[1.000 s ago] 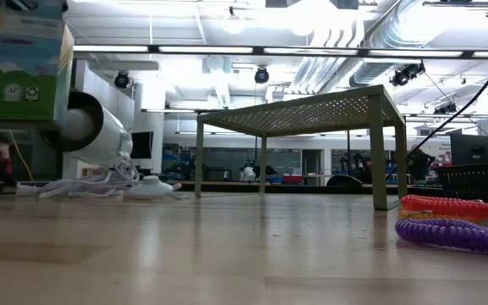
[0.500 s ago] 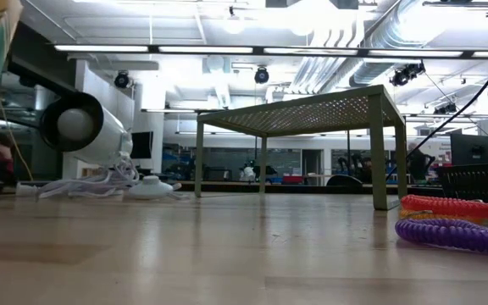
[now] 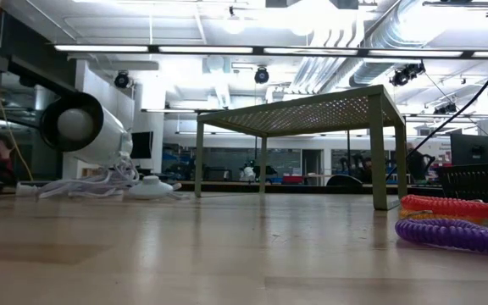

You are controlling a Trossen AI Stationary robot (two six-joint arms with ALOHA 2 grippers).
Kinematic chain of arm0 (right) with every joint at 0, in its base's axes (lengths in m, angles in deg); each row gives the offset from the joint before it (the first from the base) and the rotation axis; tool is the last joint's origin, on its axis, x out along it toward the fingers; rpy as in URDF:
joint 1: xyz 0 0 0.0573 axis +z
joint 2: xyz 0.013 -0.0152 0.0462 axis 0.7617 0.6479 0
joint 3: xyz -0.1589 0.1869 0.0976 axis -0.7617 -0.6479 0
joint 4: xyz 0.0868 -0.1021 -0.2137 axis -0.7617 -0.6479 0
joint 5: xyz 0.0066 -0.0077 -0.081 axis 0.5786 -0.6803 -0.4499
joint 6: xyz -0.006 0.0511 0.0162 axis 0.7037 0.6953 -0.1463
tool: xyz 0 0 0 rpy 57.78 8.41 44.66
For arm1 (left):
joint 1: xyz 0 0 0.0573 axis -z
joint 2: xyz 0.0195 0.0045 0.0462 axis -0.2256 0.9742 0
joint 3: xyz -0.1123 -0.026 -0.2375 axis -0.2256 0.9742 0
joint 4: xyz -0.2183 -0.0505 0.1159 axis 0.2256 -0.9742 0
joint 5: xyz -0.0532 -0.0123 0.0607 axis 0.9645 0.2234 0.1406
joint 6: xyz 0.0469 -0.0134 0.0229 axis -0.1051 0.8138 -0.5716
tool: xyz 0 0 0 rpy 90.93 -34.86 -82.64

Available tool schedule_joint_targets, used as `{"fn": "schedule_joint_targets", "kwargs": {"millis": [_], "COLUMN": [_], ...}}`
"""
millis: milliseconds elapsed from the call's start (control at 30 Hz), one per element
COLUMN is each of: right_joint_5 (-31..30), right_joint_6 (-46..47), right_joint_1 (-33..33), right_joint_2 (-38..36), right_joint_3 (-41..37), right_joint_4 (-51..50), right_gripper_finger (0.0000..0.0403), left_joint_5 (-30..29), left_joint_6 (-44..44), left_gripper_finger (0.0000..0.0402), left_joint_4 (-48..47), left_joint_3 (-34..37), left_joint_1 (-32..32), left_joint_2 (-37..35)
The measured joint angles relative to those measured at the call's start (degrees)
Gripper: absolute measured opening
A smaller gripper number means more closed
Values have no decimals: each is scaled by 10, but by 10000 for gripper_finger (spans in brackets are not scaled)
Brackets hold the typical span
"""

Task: Pick & Place Office Desk Supplies
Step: Put the crayon box into the orange bin

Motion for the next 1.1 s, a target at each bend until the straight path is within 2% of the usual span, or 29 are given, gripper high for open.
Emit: {"fn": "schedule_joint_targets", "kwargs": {"millis": [567,1100], "right_joint_5": [0,0], "right_joint_6": [0,0], "right_joint_1": [0,0], "right_joint_2": [0,0], "right_joint_3": [0,0], "right_joint_4": [0,0], "right_gripper_finger": [86,86], "left_joint_5": [-14,5], "left_joint_6": [30,29], "left_gripper_finger": [0,0], "left_joint_4": [19,38], "left_joint_3": [-1,-1], "left_joint_1": [25,28], "left_joint_2": [16,26]}}
